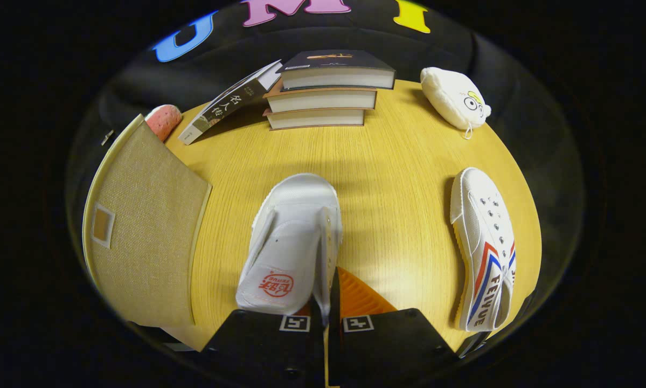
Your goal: Open the storage box then place both shoes into the box .Put the left shoe in first, then the right shoe, with the right side of both shoes facing outward in a uniform manner.
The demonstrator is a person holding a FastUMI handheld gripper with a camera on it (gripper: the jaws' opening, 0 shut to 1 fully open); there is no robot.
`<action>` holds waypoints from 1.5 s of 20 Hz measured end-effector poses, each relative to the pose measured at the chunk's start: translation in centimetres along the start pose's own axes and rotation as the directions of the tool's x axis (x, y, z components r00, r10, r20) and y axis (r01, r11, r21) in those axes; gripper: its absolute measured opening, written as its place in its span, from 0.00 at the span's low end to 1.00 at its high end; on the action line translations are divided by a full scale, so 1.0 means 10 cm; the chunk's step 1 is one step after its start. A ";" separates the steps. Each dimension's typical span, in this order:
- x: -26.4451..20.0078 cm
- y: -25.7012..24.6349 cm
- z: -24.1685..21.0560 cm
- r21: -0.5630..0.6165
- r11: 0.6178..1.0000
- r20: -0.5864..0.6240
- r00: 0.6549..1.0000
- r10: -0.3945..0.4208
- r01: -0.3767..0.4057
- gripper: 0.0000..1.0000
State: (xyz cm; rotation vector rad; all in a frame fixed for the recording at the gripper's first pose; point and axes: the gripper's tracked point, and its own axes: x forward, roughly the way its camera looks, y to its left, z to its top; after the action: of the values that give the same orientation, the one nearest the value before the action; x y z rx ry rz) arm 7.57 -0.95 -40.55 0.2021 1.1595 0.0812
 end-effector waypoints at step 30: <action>-1.70 2.51 0.85 0.374 0.873 0.147 0.950 0.276 -0.312 0.06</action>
State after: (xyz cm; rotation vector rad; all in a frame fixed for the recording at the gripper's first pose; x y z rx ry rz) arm 9.62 19.76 -16.94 0.7362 1.0389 0.1057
